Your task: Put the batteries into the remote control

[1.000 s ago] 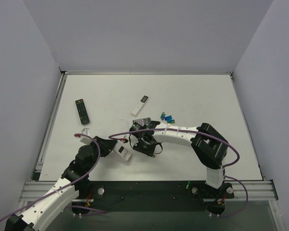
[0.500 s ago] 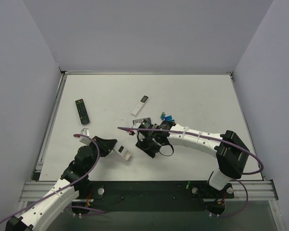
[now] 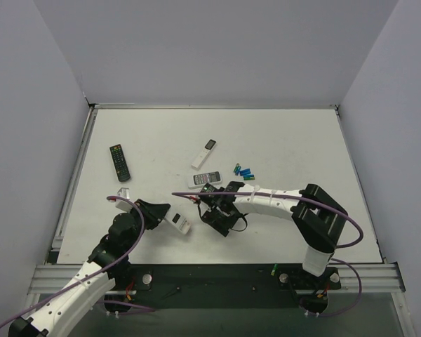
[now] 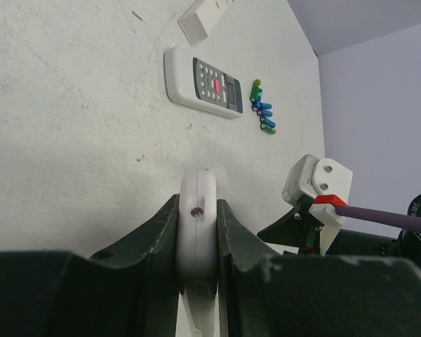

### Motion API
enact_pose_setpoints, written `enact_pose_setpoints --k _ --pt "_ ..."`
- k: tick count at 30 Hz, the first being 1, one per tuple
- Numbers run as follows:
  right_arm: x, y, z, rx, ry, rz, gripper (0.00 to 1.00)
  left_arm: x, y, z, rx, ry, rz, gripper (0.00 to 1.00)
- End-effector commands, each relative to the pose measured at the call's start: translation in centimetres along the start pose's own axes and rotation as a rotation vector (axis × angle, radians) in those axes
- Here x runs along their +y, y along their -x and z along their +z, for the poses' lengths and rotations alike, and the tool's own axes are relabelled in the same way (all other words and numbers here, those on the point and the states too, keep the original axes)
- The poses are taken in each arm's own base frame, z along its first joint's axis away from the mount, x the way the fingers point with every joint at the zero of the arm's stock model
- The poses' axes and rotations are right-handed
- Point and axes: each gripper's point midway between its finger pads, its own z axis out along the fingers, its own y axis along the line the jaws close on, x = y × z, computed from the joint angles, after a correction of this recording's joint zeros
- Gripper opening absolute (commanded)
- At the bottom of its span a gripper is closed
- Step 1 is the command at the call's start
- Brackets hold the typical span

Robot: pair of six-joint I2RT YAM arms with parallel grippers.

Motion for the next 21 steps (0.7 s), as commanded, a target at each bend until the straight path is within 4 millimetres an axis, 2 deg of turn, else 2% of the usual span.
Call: enact_pose_setpoints --k 1,7,16,21 --pt "-1.5 -0.5 0.8 0.031 -0.065 0.038 0.56 3.3 -1.7 0.1 0.025 0.052 0.004 0.0" --pt "-2.2 -0.3 1.5 0.036 -0.083 0.062 0.55 3.3 -1.6 0.1 0.025 0.056 0.002 0.0" --pt "-4.1 -0.1 1.4 0.036 -0.147 0.115 0.54 3.5 -1.7 0.1 0.028 0.061 0.0 0.0" --pt "-5.3 0.7 1.2 0.026 -0.188 0.133 0.54 3.4 -1.7 0.1 0.027 0.058 -0.002 0.0"
